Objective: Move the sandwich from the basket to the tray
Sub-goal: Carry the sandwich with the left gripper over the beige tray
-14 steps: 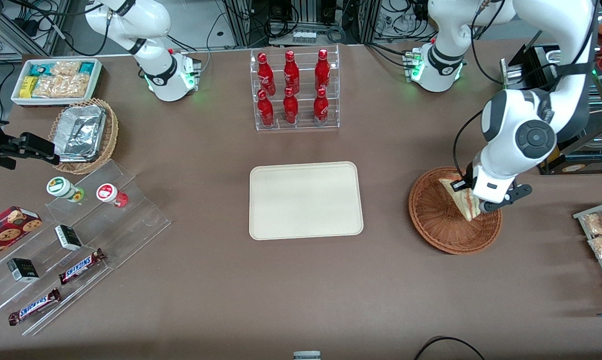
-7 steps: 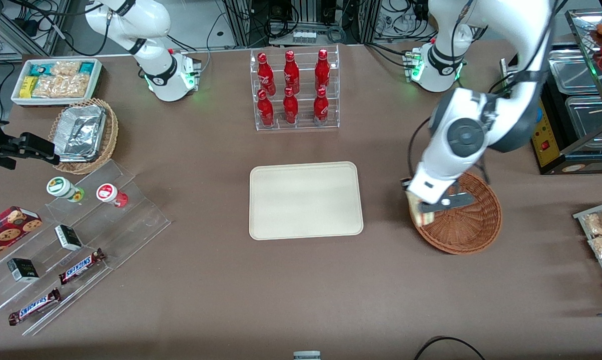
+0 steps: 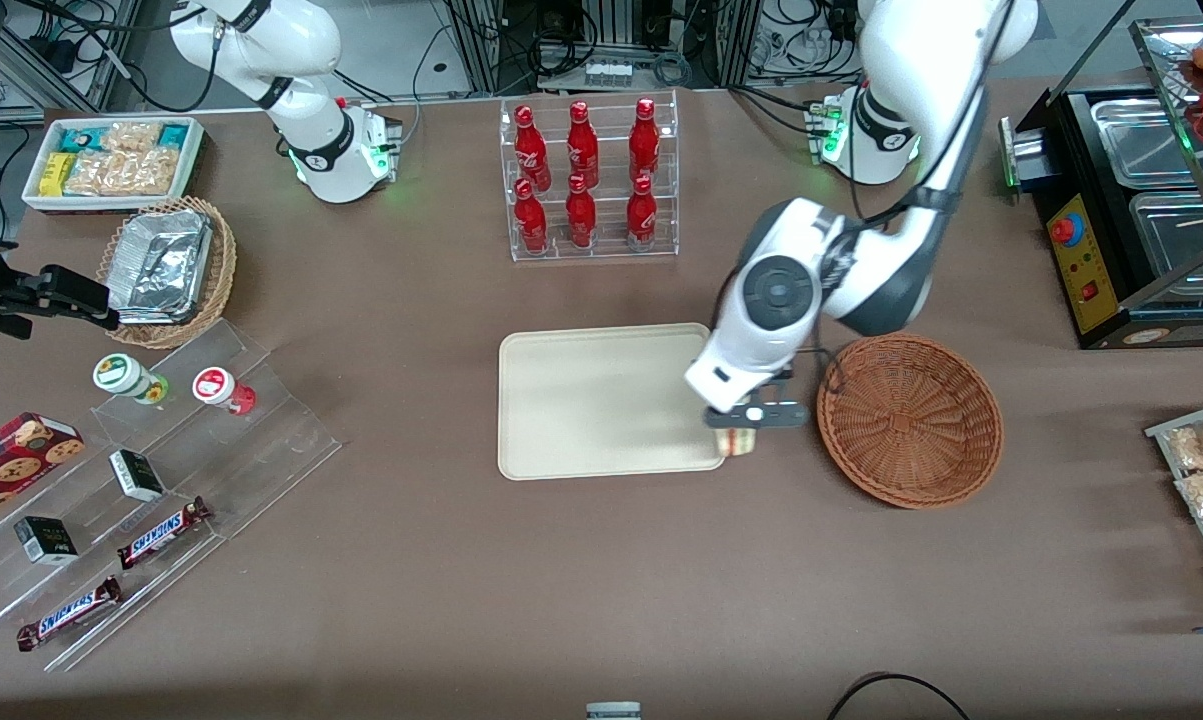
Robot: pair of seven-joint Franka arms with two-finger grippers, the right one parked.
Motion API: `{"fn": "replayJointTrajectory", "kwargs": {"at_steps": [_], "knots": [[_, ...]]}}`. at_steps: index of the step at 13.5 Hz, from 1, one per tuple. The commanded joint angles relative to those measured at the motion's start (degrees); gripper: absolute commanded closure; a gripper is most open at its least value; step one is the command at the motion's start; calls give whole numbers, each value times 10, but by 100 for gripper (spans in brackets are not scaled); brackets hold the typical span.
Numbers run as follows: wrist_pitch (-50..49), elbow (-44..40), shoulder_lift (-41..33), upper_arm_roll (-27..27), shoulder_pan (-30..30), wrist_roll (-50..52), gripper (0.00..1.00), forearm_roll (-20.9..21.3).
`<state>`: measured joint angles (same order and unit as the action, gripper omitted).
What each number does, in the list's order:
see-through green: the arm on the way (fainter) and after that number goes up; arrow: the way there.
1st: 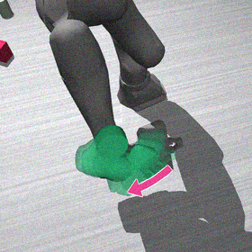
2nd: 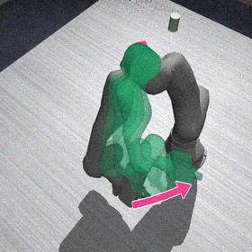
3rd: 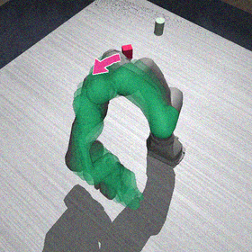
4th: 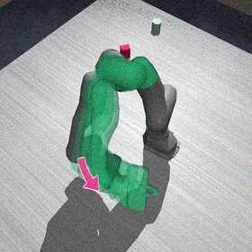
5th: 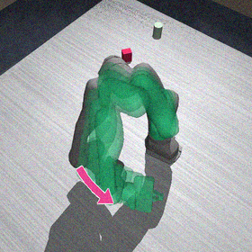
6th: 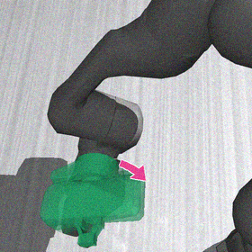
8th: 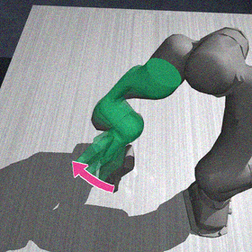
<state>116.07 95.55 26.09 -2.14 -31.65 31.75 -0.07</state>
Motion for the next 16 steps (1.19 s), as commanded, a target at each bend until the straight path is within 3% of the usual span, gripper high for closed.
{"fn": "replayJointTrajectory", "kwargs": {"at_steps": [1, 7, 16], "knots": [[-20, -76, 55, 7, -33, 3, 100, -8], [-17, -128, 104, 4, -73, 26, 100, -20], [-3, -189, 163, -27, -87, 99, 100, -17]]}}
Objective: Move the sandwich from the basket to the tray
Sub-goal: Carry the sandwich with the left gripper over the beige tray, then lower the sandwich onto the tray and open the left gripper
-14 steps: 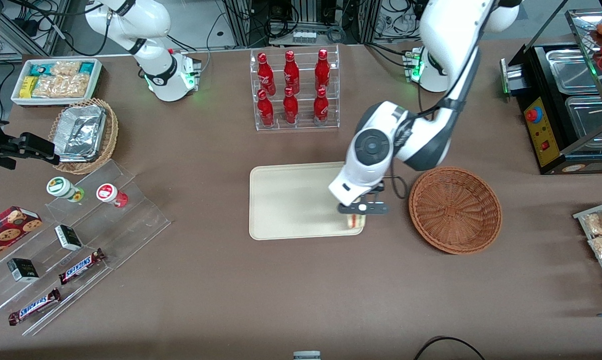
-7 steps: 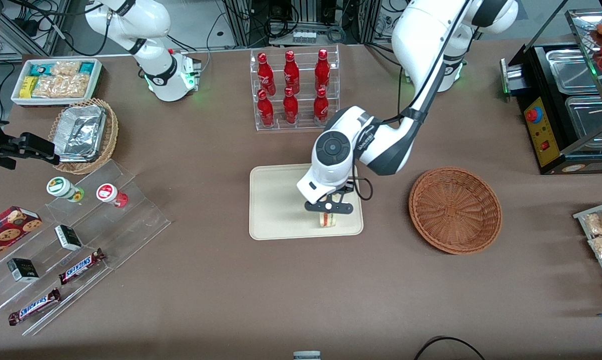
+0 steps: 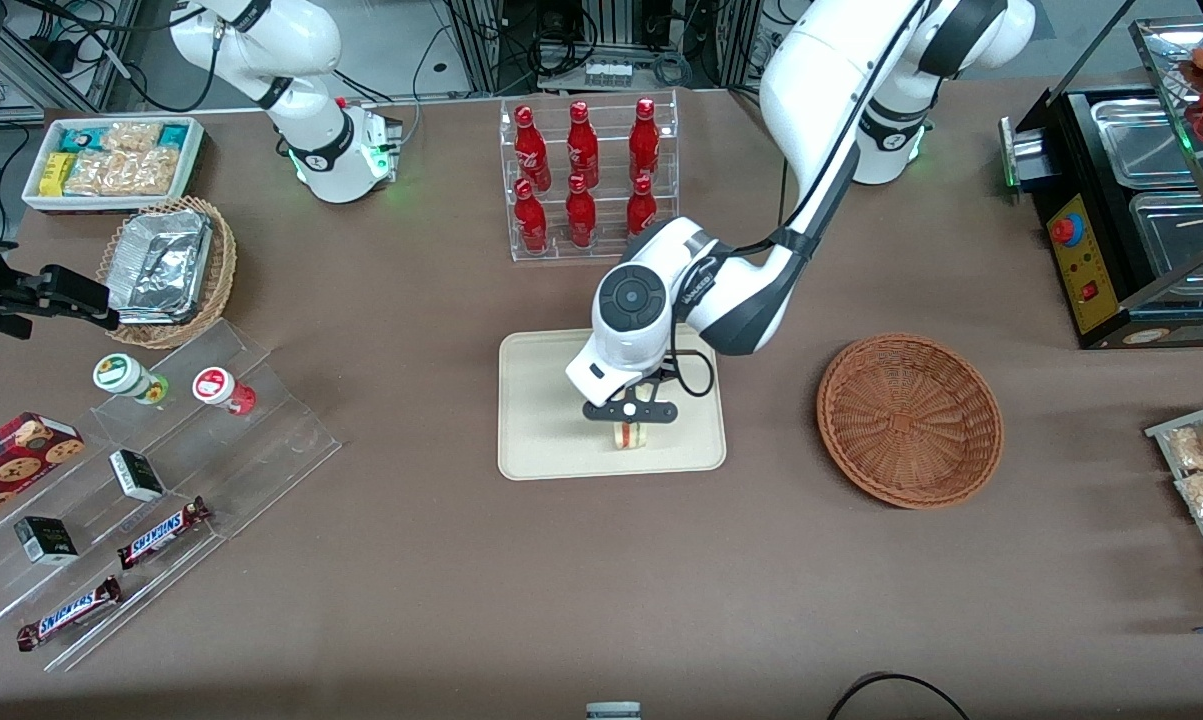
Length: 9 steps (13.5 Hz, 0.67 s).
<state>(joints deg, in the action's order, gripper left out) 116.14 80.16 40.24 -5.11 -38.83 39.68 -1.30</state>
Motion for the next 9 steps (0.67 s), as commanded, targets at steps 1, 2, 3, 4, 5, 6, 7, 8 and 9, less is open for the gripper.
{"fn": "replayJointTrajectory", "kwargs": {"at_steps": [1, 2, 3, 4, 5, 6, 7, 8, 9], "knots": [[1, -37, 28, 4, -17, 22, 100, -5], [2, -44, 33, 3, -19, 25, 100, -5], [2, -50, 38, 3, -23, 29, 100, -5], [2, -54, 44, 3, -26, 30, 100, -5], [2, -54, 47, 3, -27, 31, 100, -5], [3, -54, 48, 3, -27, 31, 100, -5], [2, -54, 48, 3, -27, 31, 100, -5], [2, -54, 51, 3, -27, 32, 100, -5], [3, -54, 51, 3, -27, 34, 100, -6]]}}
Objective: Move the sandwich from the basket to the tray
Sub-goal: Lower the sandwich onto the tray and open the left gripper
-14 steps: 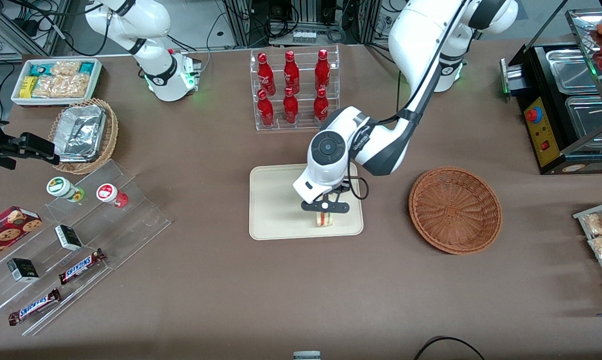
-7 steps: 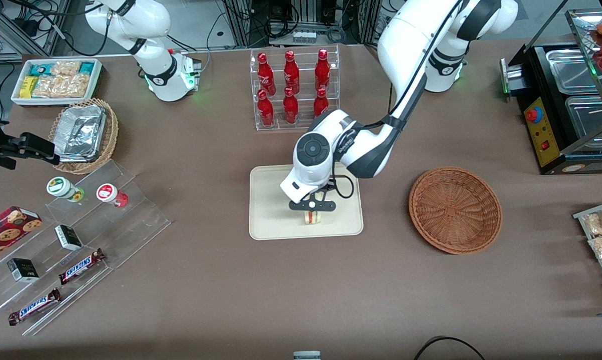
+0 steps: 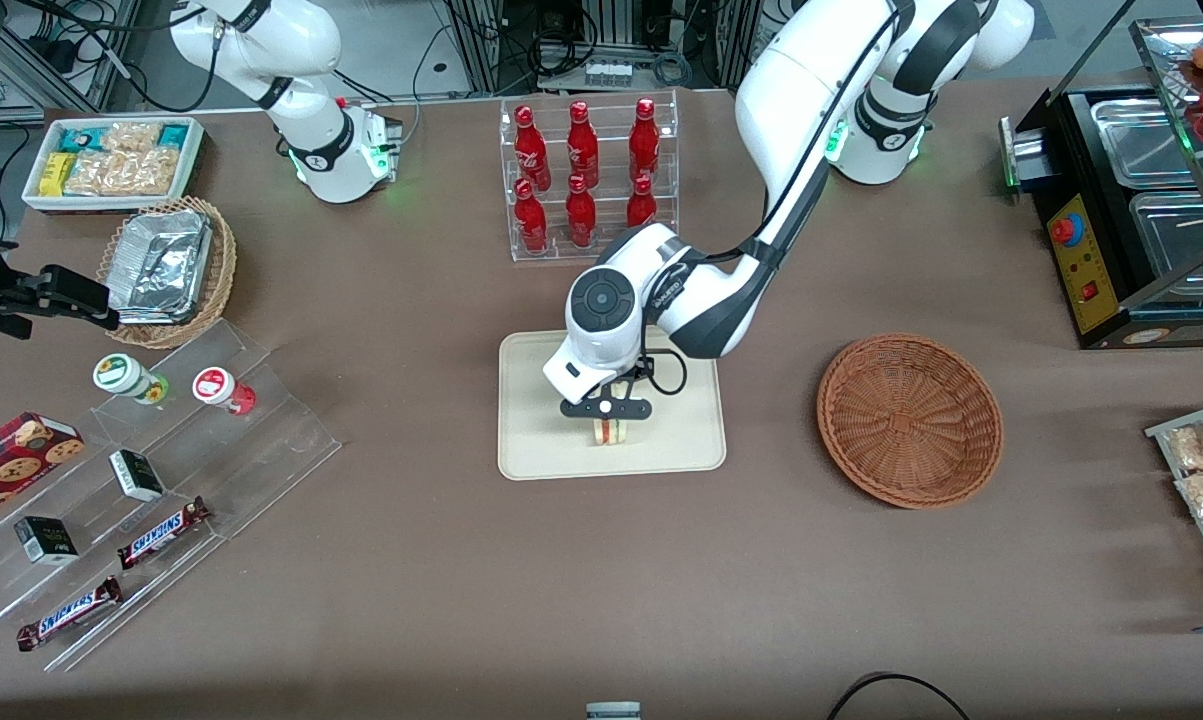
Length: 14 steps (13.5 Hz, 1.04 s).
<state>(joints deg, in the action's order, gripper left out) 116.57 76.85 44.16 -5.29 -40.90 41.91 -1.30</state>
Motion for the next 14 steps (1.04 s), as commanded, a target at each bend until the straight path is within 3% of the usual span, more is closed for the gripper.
{"fn": "replayJointTrajectory", "kwargs": {"at_steps": [1, 14], "knots": [[4, -21, 13, 5, -6, 20, 100, -6], [14, -12, 21, 5, -15, 41, 98, 2]]}}
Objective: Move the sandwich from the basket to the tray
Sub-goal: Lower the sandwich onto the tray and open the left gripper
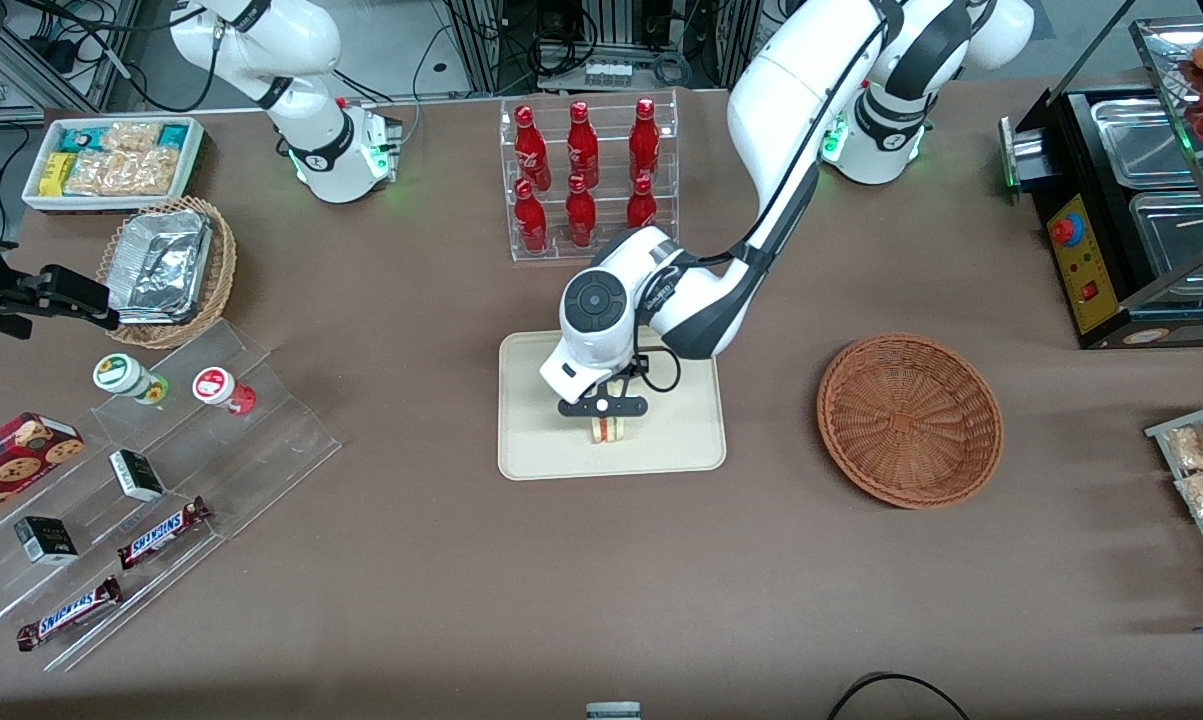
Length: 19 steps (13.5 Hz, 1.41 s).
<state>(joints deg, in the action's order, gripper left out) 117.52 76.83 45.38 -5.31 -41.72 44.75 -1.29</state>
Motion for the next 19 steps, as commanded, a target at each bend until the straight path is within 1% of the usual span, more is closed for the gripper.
{"fn": "replayJointTrajectory", "kwargs": {"at_steps": [1, 3, 4, 5, 6, 7, 8, 14, 19], "knots": [[6, -11, 9, 6, -7, 14, 94, 1], [8, -11, 10, 6, -7, 19, 85, 2], [8, -12, 13, 6, -7, 19, 79, 2], [8, -12, 13, 6, -7, 20, 69, 2], [10, -12, 14, 6, -7, 24, 53, 2], [13, -12, 14, 6, -7, 29, 33, 3], [14, -11, 14, 6, -7, 26, 0, 3], [9, -14, 2, 8, -7, 28, 0, 3], [-27, -18, -41, 10, 6, 19, 0, 4]]}}
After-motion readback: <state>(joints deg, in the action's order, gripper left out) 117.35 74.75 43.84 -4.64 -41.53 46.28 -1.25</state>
